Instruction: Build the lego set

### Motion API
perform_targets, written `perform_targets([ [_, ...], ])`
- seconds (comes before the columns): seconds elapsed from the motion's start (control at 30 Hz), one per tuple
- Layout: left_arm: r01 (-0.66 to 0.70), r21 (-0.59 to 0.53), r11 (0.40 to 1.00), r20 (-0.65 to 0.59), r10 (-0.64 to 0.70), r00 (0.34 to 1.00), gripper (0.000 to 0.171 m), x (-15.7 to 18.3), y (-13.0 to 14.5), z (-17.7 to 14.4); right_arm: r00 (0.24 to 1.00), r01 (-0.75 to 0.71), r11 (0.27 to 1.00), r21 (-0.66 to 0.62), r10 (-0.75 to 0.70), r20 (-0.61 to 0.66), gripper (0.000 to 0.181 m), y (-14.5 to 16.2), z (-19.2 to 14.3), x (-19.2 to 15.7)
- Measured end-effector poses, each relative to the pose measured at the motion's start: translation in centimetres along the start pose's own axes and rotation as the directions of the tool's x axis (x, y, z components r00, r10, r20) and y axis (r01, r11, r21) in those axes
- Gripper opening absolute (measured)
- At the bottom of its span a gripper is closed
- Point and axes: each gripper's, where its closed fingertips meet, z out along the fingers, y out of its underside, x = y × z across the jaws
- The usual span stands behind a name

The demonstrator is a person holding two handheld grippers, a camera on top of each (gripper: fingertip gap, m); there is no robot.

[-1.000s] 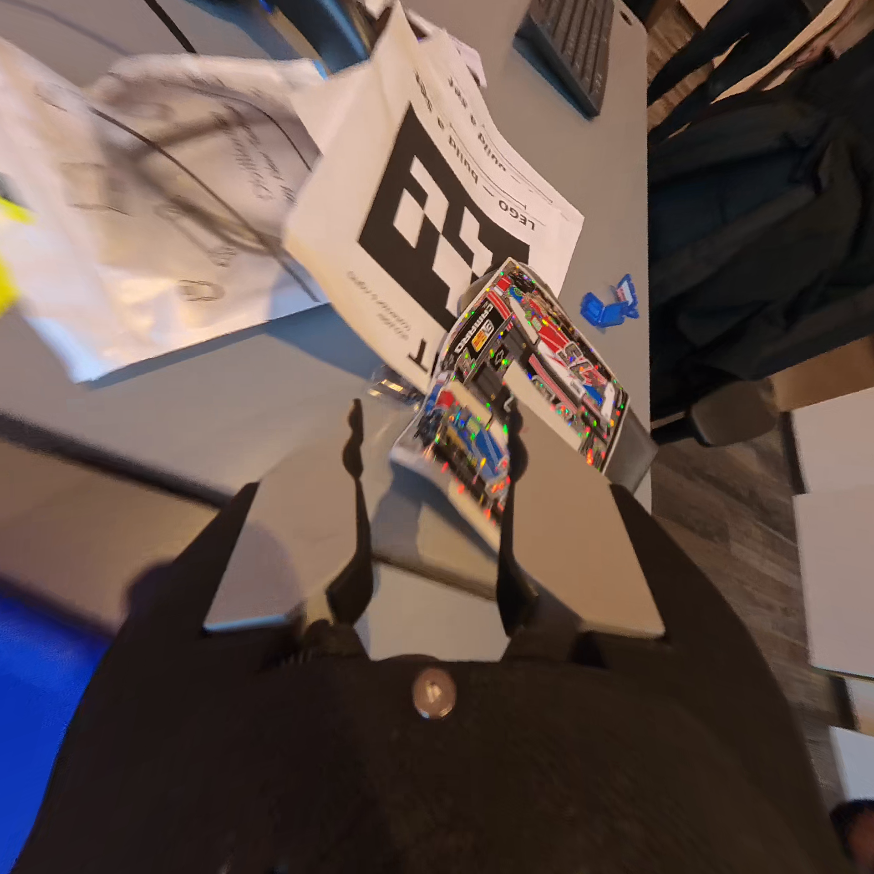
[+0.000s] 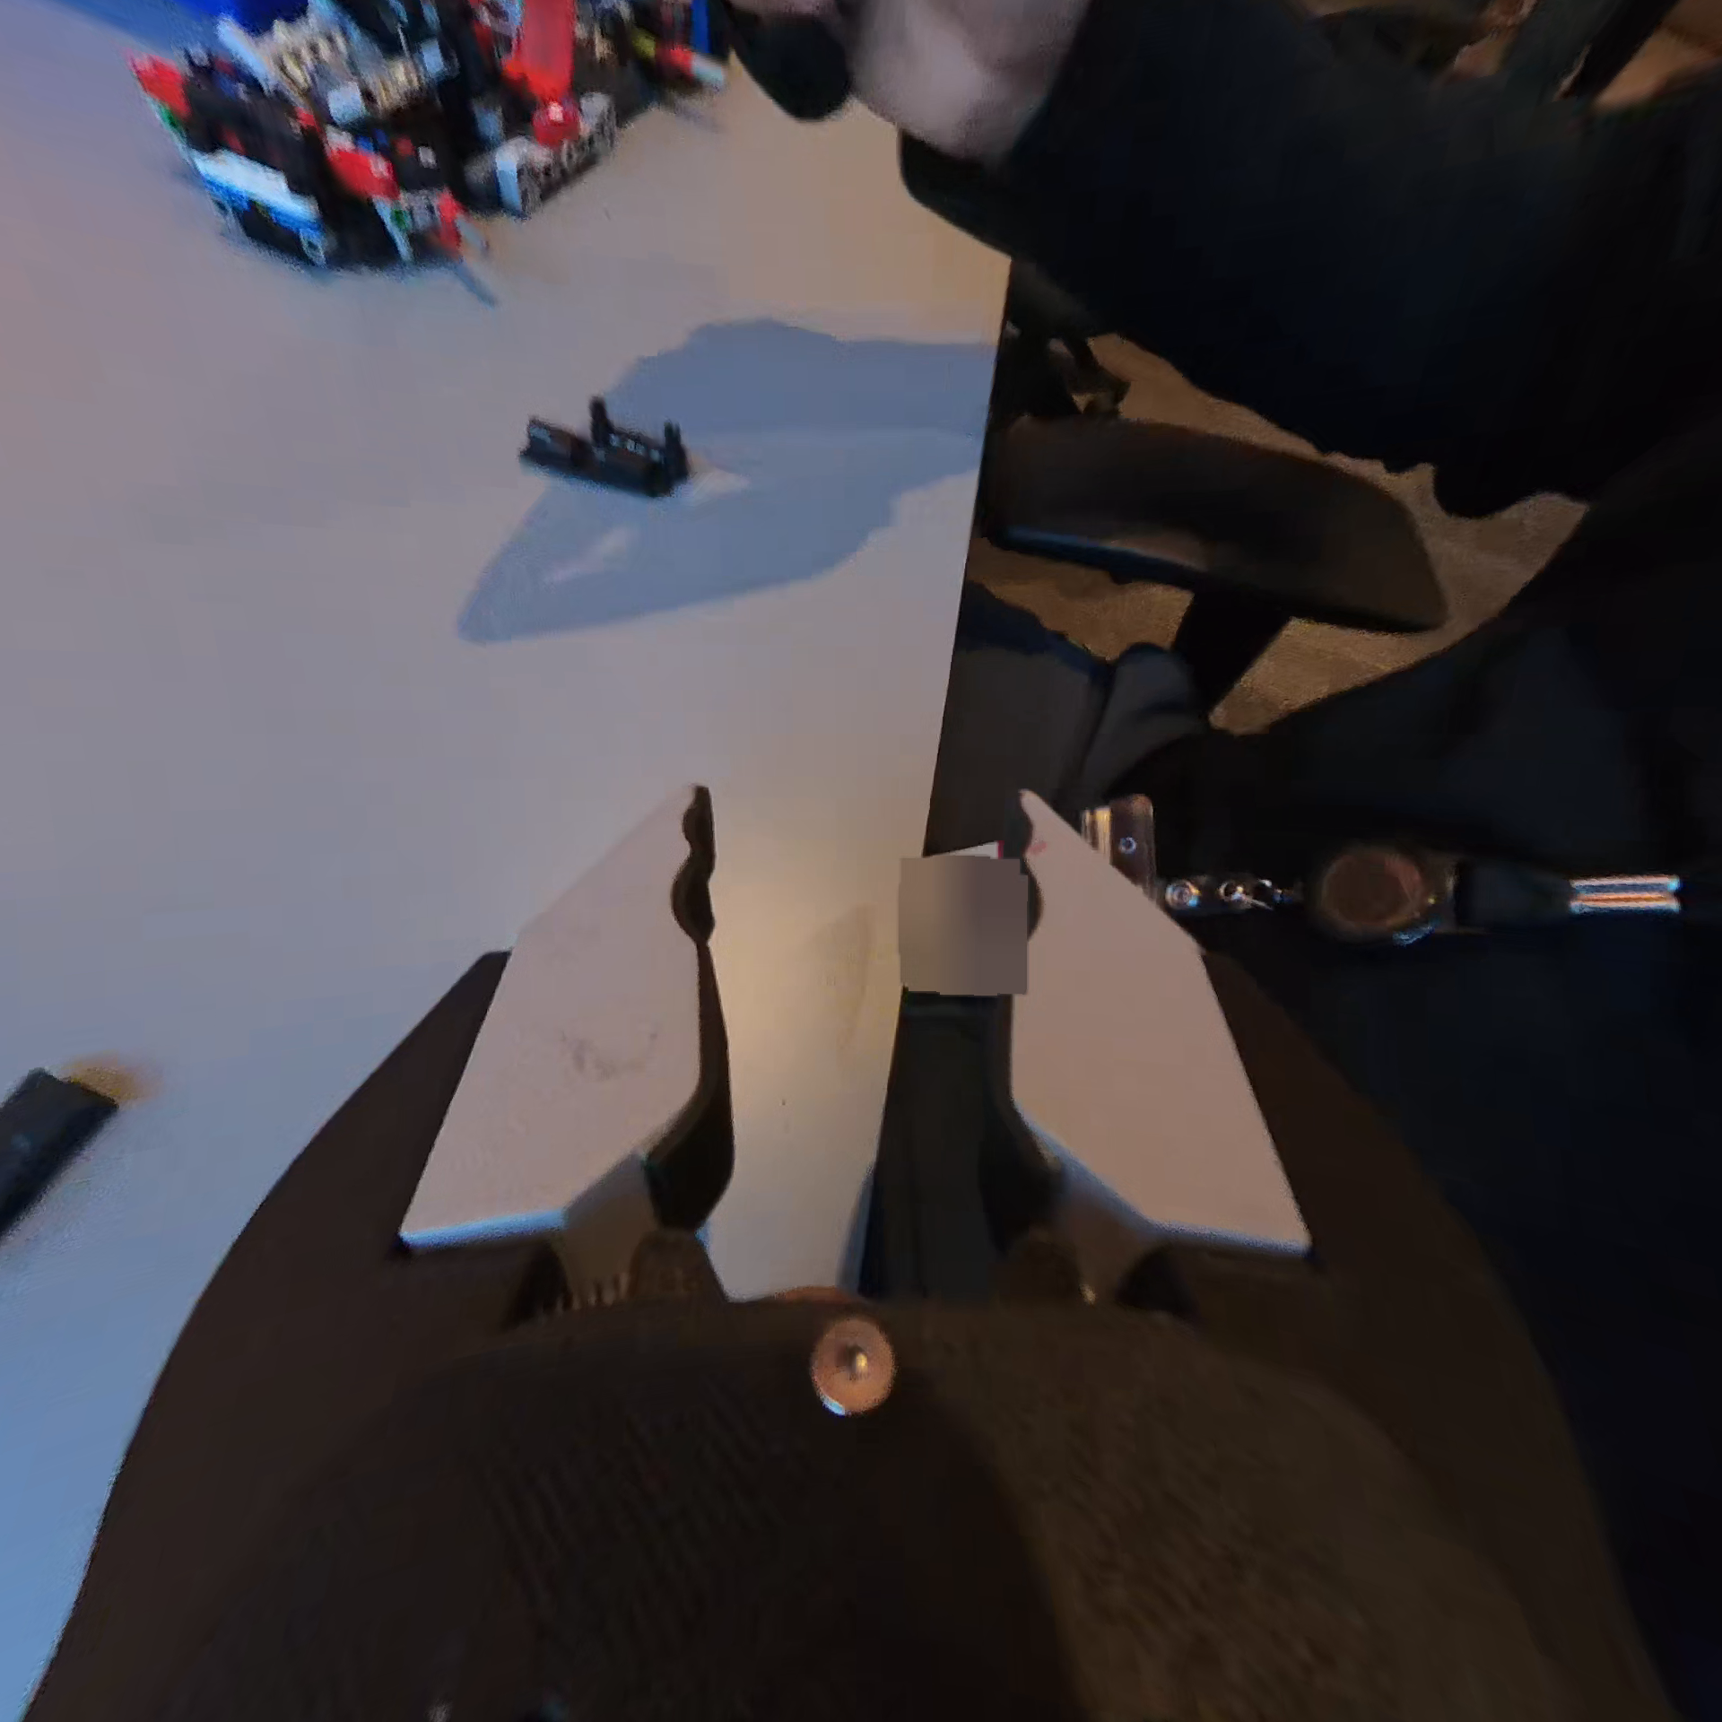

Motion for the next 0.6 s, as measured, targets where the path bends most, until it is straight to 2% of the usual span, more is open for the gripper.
perform_targets([
  [0.13,0.0,-0.007,1.0,0.043,0.0,0.999,0.055,-0.6,1.9,0.0,0.994,-0.024,1.0,0.003,0.023,0.102,0.0,0.2,4.8,-0.7],
  [0.3,0.012,0.059,0.998,0.046,-0.015,0.999,0.053,-0.7,1.7,-1.0,0.98,0.024,1.0,-0.01,-0.022,0.199,0.0,1.1,9.3,-1.4],
  [0.4,0.067,0.064,0.996,-0.011,-0.066,0.998,0.053,-0.6,1.6,-1.1,0.967,0.032,0.999,0.004,-0.032,0.253,0.0,1.6,10.5,-1.6],
  [0.5,0.123,0.088,0.989,-0.12,-0.112,0.986,0.053,0.0,0.8,-1.1,0.952,0.029,0.999,-0.02,-0.022,0.307,0.0,2.5,10.9,-2.5],
  [0.57,0.115,0.123,0.986,-0.155,-0.095,0.983,0.053,0.0,-0.3,-1.3,0.951,0.06,0.998,-0.023,-0.05,0.304,0.0,3.1,10.9,-3.0],
  [0.6,0.082,0.146,0.986,-0.128,-0.064,0.99,0.053,-0.7,-0.9,-1.3,0.951,0.073,0.997,-0.031,-0.06,0.304,0.0,3.5,10.9,-3.2],
])
